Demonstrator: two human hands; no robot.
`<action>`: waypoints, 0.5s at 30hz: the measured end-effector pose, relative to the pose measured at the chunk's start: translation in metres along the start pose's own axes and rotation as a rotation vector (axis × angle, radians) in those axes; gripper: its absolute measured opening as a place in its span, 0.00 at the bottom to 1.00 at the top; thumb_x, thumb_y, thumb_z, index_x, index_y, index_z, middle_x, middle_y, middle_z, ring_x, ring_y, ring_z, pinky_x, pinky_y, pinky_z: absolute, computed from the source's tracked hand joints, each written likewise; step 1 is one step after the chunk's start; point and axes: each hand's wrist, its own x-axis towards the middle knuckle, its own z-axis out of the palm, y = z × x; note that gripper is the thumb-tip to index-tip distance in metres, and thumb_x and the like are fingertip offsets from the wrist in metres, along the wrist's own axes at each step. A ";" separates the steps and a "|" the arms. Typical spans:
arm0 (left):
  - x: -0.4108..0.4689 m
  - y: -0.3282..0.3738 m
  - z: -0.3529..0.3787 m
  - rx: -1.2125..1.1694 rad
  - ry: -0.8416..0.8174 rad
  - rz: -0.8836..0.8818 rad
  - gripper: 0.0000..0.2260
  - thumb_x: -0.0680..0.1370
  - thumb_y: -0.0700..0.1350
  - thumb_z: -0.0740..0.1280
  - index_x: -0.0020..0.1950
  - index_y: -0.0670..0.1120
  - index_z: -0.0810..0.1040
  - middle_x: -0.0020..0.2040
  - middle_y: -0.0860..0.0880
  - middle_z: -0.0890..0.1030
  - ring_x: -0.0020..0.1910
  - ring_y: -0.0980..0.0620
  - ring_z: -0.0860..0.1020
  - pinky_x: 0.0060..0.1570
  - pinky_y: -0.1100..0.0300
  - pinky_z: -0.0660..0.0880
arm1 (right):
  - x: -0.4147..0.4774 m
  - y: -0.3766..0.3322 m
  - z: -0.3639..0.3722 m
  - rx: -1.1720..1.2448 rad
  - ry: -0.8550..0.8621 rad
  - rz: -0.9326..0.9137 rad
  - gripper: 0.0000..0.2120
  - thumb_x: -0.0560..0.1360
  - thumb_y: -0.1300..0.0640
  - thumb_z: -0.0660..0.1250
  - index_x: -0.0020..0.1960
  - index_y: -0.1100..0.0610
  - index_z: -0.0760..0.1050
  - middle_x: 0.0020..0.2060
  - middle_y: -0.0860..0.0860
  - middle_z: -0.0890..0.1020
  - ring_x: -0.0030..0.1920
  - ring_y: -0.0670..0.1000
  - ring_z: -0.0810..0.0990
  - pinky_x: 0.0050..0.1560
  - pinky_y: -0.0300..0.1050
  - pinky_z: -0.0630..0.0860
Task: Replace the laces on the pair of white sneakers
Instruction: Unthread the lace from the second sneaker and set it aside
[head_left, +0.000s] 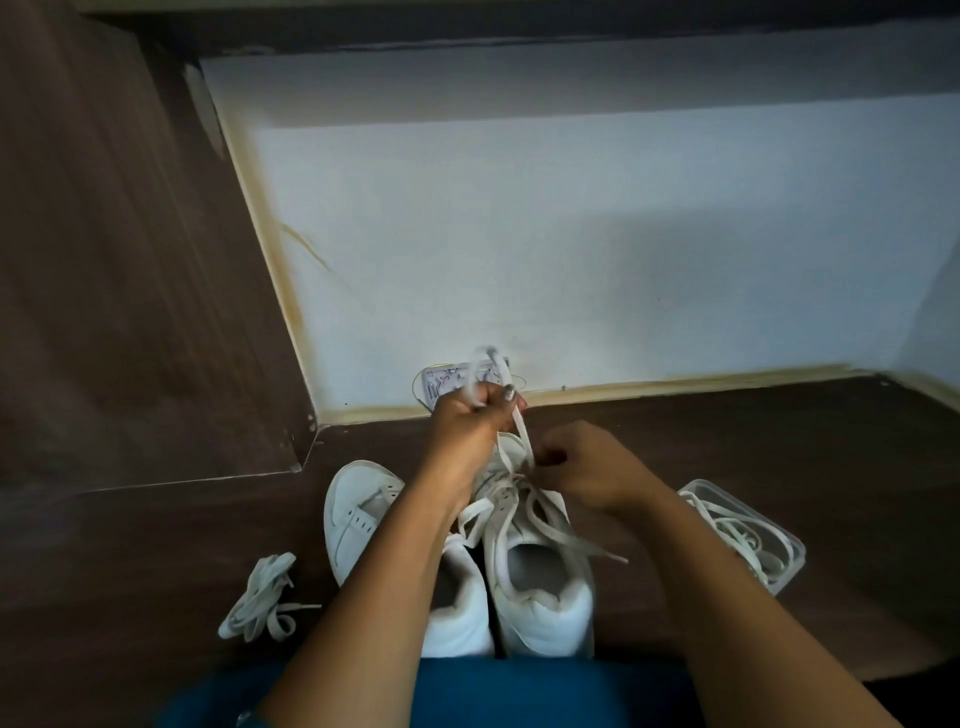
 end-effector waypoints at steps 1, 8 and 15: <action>-0.002 -0.001 -0.001 0.056 -0.016 -0.005 0.13 0.77 0.36 0.64 0.34 0.46 0.77 0.27 0.53 0.76 0.26 0.61 0.71 0.27 0.71 0.66 | 0.000 -0.003 0.000 -0.048 0.024 -0.014 0.09 0.72 0.64 0.66 0.35 0.55 0.77 0.37 0.51 0.81 0.40 0.51 0.77 0.37 0.38 0.68; -0.004 -0.016 -0.012 0.482 -0.268 -0.207 0.12 0.63 0.41 0.66 0.45 0.43 0.82 0.41 0.48 0.83 0.42 0.49 0.81 0.46 0.54 0.76 | -0.001 -0.022 -0.011 0.519 0.812 0.026 0.09 0.78 0.64 0.56 0.44 0.60 0.74 0.35 0.56 0.80 0.35 0.55 0.79 0.35 0.49 0.77; -0.001 -0.022 -0.017 0.595 -0.227 -0.160 0.10 0.74 0.36 0.67 0.38 0.50 0.79 0.34 0.50 0.80 0.31 0.55 0.76 0.36 0.59 0.74 | -0.003 -0.008 -0.033 0.575 1.026 0.092 0.05 0.78 0.61 0.58 0.47 0.56 0.73 0.37 0.51 0.80 0.39 0.54 0.81 0.41 0.46 0.77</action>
